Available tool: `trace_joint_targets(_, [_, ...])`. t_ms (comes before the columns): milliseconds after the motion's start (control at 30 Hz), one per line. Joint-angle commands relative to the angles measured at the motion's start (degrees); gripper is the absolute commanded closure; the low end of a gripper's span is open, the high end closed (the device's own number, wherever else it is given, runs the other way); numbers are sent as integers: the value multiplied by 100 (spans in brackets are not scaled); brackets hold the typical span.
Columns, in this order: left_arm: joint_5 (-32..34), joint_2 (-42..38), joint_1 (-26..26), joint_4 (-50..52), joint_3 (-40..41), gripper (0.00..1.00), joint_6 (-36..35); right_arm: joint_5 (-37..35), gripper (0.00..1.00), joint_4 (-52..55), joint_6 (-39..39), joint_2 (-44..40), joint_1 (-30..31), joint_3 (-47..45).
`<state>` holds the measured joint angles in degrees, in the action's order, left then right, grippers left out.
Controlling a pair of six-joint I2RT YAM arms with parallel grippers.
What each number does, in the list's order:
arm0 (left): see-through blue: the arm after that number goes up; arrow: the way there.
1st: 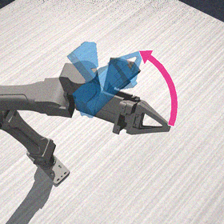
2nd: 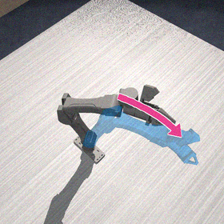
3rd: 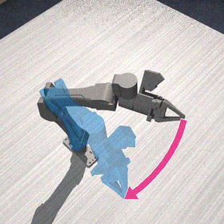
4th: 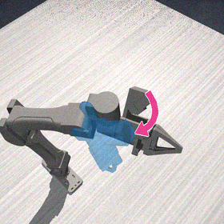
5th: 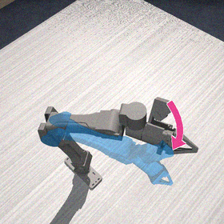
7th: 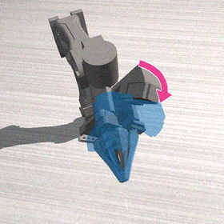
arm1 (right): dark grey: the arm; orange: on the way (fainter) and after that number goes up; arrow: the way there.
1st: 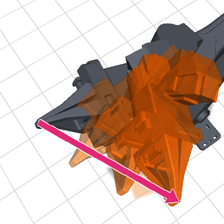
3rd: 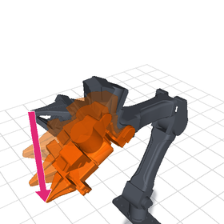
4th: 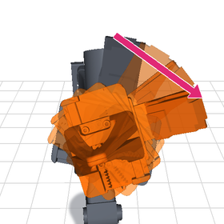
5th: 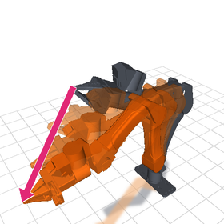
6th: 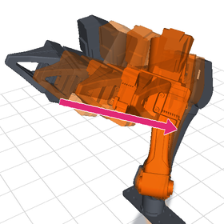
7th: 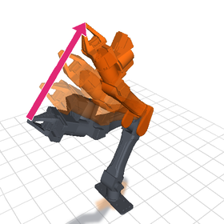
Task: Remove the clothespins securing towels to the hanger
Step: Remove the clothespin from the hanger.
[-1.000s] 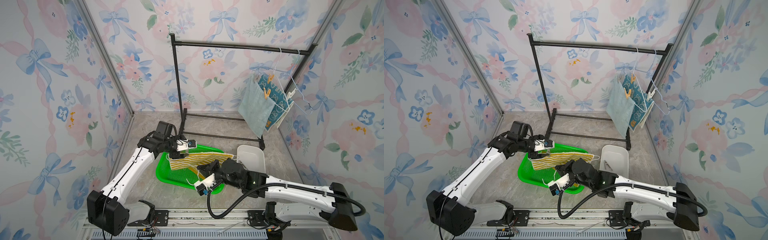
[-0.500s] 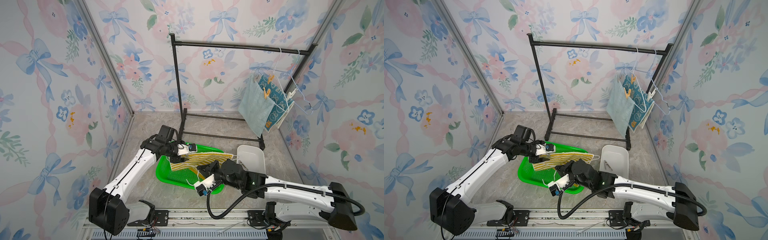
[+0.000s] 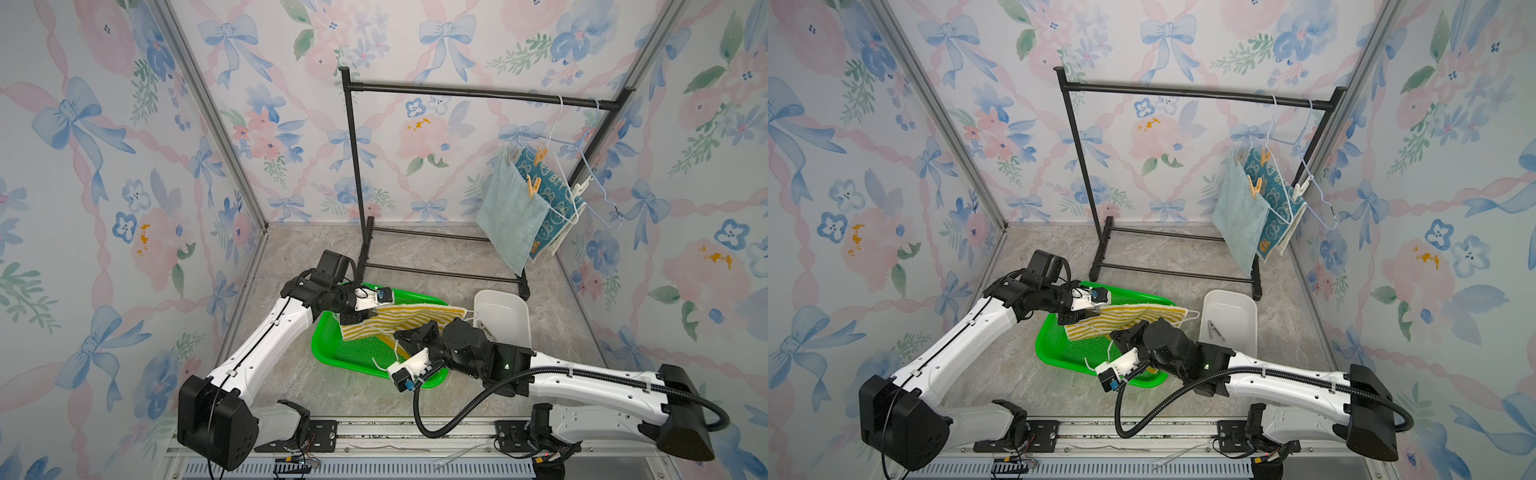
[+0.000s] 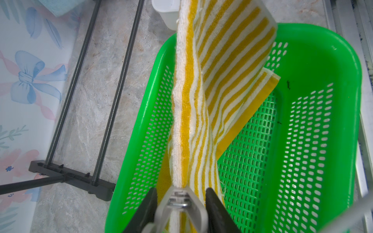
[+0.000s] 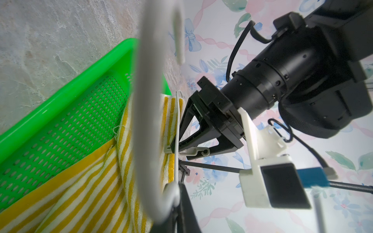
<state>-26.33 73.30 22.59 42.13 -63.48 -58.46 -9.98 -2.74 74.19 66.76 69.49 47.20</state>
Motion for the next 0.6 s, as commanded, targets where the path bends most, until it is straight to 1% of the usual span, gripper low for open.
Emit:
trace_joint_targets(0, [-83,-75,36,155,-15,67,-98,-184,100,-188,22,65,73,-53])
trace_joint_targets(267, [-57,-151,35,146,-30,87,-190,-198,100,-187,-166,49,73,-27])
trace_joint_targets(567, [-157,-362,35,131,-75,100,-288,-206,100,-226,-363,146,51,46])
